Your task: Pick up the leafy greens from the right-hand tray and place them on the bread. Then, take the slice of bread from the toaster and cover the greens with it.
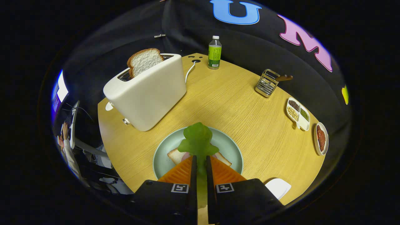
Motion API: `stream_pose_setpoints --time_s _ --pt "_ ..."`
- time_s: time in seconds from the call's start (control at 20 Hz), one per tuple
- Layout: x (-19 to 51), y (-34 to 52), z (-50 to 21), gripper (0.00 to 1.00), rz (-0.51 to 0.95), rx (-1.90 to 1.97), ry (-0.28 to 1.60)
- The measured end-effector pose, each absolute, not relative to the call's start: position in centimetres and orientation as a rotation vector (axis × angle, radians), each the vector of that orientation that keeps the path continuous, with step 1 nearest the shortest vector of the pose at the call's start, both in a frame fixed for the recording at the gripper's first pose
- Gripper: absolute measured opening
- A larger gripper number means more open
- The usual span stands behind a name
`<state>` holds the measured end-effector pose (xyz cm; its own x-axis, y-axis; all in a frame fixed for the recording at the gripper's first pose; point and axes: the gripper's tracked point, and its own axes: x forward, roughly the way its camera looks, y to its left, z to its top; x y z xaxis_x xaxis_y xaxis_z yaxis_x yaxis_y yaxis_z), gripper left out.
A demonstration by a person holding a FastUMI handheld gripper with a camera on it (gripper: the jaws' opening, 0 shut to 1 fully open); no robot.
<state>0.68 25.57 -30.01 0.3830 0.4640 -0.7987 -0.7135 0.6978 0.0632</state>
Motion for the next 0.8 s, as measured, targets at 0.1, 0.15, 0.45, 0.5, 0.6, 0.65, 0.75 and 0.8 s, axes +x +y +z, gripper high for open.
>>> stream_pose_setpoints --time_s 0.1,0.15,0.45,0.5,0.6,0.65,0.75,0.8 --pt "0.8 26.0 -30.5 0.22 0.766 -0.307 0.904" --pt "0.7 26.3 -30.7 0.26 0.767 -0.293 0.911" --pt "1.0 27.5 -29.5 0.91 0.757 -0.217 0.884" --pt "1.0 27.8 -29.1 1.0 0.76 -0.214 0.867" --pt "1.2 28.0 -27.8 1.0 0.761 -0.228 0.823" --pt "1.4 28.3 -27.0 1.0 0.764 -0.235 0.799" --pt "1.6 29.5 -25.1 1.0 0.777 -0.235 0.75" --pt "1.7 30.2 -24.1 1.0 0.786 -0.234 0.725"
